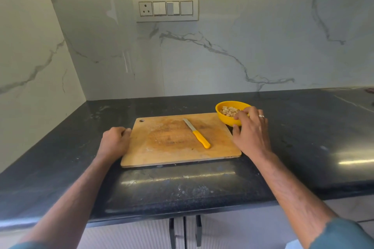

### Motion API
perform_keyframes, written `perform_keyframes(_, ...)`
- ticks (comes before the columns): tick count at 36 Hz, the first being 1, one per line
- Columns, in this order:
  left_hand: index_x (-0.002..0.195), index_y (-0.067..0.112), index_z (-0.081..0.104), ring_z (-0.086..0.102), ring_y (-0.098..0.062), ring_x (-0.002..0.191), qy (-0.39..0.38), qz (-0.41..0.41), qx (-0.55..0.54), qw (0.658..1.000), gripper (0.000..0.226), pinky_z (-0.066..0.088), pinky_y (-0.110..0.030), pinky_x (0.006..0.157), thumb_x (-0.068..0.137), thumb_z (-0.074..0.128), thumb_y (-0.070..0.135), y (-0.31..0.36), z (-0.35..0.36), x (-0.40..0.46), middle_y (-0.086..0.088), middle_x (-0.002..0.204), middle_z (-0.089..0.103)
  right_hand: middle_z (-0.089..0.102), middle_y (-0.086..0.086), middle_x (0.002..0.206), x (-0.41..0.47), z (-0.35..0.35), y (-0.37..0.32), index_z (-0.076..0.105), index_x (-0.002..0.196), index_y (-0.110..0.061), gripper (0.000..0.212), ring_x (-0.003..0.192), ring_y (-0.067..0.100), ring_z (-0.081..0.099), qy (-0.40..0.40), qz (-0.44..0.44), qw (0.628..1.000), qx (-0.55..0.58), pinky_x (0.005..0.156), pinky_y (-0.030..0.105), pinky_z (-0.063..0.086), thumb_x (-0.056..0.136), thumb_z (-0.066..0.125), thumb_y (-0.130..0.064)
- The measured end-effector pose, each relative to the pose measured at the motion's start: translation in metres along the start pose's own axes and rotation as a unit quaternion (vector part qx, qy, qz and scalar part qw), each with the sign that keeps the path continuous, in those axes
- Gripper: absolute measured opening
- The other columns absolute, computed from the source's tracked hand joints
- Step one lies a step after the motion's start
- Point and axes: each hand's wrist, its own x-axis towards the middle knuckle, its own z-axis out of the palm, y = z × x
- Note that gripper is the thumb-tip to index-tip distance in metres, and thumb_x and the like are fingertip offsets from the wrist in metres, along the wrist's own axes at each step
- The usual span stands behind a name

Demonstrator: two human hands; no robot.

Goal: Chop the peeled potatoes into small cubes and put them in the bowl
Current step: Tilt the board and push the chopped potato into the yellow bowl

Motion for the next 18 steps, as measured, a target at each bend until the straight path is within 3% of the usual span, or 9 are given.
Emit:
perform_keyframes(3, 0.097, 0.003, 0.071, 0.066, -0.028, 0.081, -0.014, -0.002, -0.004, 1.0, 0.037, 0.058, -0.048, 0.082, 0.105, 0.051, 0.034, 0.0023, -0.0019, -0.0029, -0.008, 0.086, 0.069, 0.058, 0.007, 0.092, -0.0081, -0.0051, -0.0016, 0.063, 0.088, -0.013, 0.014, 0.085, 0.031, 0.058, -0.02, 0.033, 0.999, 0.018, 0.068, 0.041, 0.05, 0.078, 0.071, -0.01)
perform_keyframes(7, 0.113, 0.013, 0.071, 0.065, -0.023, 0.091, -0.043, 0.007, 0.007, 0.999, 0.027, 0.057, -0.045, 0.089, 0.104, 0.055, 0.034, 0.0043, -0.005, -0.0062, -0.003, 0.1, 0.068, 0.065, 0.003, 0.083, -0.0111, -0.0062, -0.0026, 0.059, 0.095, -0.019, 0.011, 0.077, 0.029, 0.063, -0.112, 0.071, 0.991, 0.03, 0.064, 0.036, 0.051, 0.087, 0.067, -0.021)
perform_keyframes(9, 0.115, 0.015, 0.07, 0.064, -0.02, 0.093, -0.057, 0.024, 0.023, 0.998, 0.025, 0.056, -0.042, 0.088, 0.103, 0.058, 0.032, 0.0048, -0.0055, -0.0072, -0.001, 0.102, 0.068, 0.066, 0.004, 0.079, -0.0114, -0.0063, -0.004, 0.061, 0.088, -0.022, 0.004, 0.076, 0.031, 0.064, -0.158, 0.084, 0.983, 0.031, 0.061, 0.036, 0.05, 0.09, 0.062, -0.025)
perform_keyframes(18, 0.114, 0.016, 0.071, 0.064, -0.025, 0.097, -0.057, 0.027, 0.034, 0.997, 0.024, 0.056, -0.047, 0.093, 0.104, 0.054, 0.029, 0.0043, -0.0052, -0.0086, -0.005, 0.107, 0.071, 0.065, 0.007, 0.073, -0.0112, -0.0068, -0.0045, 0.064, 0.07, -0.015, 0.025, 0.07, 0.032, 0.062, -0.189, 0.113, 0.975, 0.023, 0.056, 0.034, 0.044, 0.092, 0.057, -0.026)
